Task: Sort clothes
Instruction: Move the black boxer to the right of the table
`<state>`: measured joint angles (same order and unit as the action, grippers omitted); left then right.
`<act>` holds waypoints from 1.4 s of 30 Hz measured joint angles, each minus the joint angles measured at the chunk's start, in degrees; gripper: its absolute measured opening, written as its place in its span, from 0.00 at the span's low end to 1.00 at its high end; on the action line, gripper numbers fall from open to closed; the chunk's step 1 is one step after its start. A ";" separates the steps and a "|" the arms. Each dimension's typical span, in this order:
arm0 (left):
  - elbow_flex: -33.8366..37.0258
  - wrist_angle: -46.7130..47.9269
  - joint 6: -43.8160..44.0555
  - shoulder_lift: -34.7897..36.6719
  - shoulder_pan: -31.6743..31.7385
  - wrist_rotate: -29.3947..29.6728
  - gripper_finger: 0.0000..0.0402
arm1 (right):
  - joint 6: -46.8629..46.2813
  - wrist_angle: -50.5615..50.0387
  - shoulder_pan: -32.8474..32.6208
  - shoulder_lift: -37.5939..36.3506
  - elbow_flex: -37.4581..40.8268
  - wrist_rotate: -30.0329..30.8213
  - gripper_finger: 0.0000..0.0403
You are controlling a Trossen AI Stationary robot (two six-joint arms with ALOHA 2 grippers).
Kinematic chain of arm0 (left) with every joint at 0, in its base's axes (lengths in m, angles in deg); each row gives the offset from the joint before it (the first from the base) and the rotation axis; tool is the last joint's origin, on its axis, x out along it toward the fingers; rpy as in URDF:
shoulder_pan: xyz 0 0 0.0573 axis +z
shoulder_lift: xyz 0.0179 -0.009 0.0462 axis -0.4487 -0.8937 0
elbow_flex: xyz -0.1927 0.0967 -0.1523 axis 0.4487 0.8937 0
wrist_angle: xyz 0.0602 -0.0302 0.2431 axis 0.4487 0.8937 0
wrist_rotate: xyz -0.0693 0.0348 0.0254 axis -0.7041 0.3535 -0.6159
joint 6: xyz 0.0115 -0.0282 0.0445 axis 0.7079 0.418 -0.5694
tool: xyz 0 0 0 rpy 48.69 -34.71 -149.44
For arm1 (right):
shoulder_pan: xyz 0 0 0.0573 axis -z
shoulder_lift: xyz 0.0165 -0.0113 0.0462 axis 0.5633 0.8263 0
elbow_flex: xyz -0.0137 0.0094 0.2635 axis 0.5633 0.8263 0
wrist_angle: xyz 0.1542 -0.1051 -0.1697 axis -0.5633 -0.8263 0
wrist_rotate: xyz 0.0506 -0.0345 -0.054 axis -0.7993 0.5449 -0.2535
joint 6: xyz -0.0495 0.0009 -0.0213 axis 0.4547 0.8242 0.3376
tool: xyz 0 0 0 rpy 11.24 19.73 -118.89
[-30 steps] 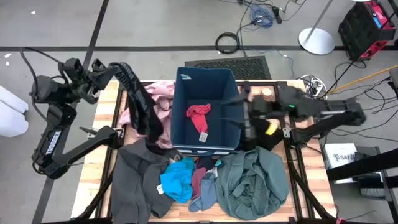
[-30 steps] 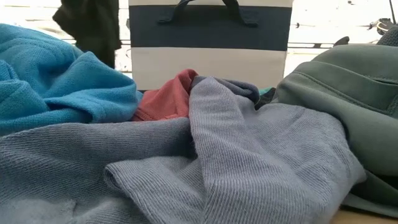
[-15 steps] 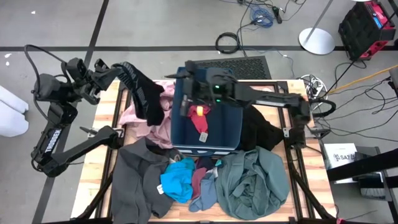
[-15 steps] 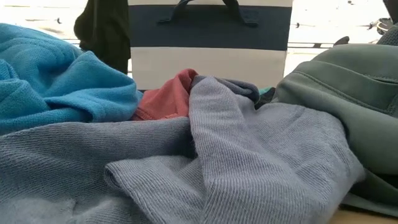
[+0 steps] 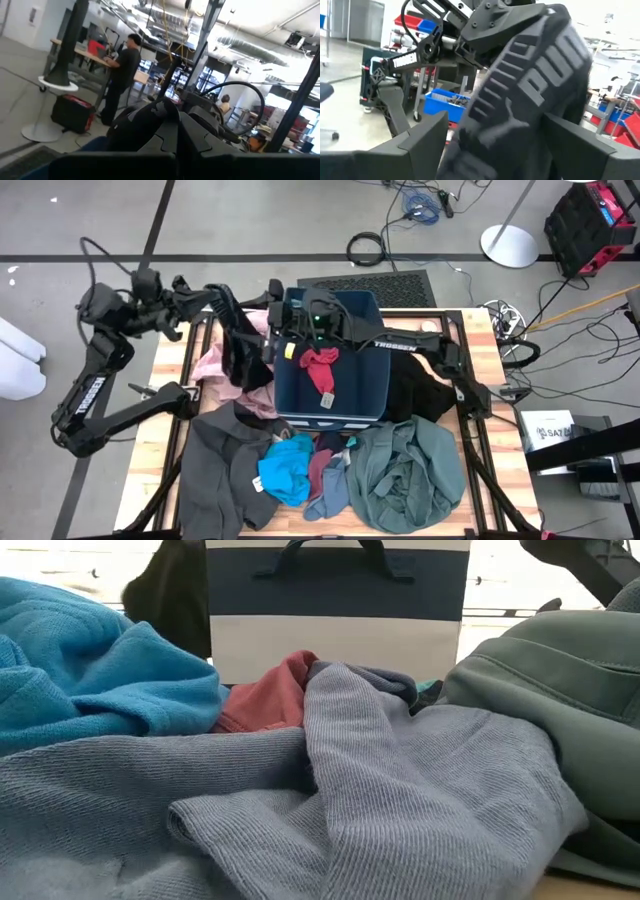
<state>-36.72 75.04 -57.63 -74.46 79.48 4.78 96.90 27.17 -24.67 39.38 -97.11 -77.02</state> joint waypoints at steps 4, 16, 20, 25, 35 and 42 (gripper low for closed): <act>0.00 -0.29 -0.04 -1.62 -2.29 0.02 0.01 | -1.72 1.11 0.23 0.83 -0.61 1.35 0.77; 0.00 -4.02 -1.30 -4.28 -5.82 0.68 0.02 | 1.99 -2.51 0.03 -0.41 -0.61 7.38 0.08; 0.00 -1.74 -3.72 -3.93 -5.77 0.40 0.03 | 4.03 -7.02 -0.76 -2.44 -0.61 10.96 0.02; 0.00 5.76 -11.23 -2.77 -5.78 3.32 0.10 | 7.37 -11.07 -1.81 -6.39 -0.61 14.76 0.01; 0.00 12.65 -15.49 -2.56 -5.78 6.14 0.36 | 15.18 -15.36 -1.76 -17.35 -0.61 25.91 0.00; 0.00 14.73 -18.65 -2.24 -5.78 6.03 0.37 | 19.55 -27.86 0.59 -28.46 -0.61 39.29 0.00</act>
<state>-36.72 89.77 -76.27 -76.70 73.71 10.81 116.45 -0.69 -24.08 10.93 -97.72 -37.73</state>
